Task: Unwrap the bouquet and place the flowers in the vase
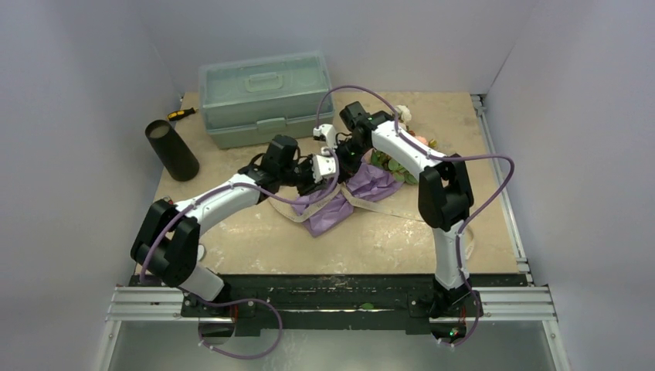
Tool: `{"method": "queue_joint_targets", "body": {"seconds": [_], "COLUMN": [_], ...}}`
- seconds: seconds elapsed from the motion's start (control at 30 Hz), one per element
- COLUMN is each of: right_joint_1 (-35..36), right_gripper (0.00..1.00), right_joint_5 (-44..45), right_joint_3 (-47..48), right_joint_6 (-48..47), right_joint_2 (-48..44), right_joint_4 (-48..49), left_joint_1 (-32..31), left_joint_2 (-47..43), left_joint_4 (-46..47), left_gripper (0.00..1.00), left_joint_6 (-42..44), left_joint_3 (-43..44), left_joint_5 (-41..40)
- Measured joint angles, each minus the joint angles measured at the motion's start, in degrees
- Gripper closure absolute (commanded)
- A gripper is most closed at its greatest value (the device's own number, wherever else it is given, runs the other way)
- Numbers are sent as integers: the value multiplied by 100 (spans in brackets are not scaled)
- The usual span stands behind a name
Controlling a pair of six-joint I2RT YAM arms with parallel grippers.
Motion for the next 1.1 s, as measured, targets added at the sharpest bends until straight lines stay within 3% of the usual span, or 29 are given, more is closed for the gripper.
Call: {"method": "queue_joint_targets", "body": {"seconds": [0.2, 0.27, 0.47, 0.6, 0.7, 0.93, 1.1], "right_joint_1": [0, 0, 0, -4, -28, -74, -96], "right_gripper": [94, 88, 84, 92, 100, 100, 100], "right_joint_5": [-31, -59, -166, -146, -162, -129, -186], "right_joint_3": [-214, -289, -431, -492, -573, -645, -769], "right_joint_6": [-74, -79, -83, -20, -37, -4, -90], "right_joint_2": [-74, -116, -328, -437, -437, -461, -686], "right_joint_4": [116, 166, 280, 313, 315, 282, 197], "left_joint_1": [789, 822, 772, 772, 772, 778, 789], "left_joint_2": [-192, -190, 122, 382, 455, 684, 782], "left_joint_4": [479, 678, 1176, 1528, 1672, 1775, 1773], "left_gripper": [62, 58, 56, 57, 63, 91, 100], "left_joint_6": [-1488, -1908, -3086, -3694, -4019, -4319, -4470], "left_joint_3": [-9, -44, -63, -151, -219, -302, -280], "left_joint_5": [68, 42, 46, 83, 66, -175, -496]}}
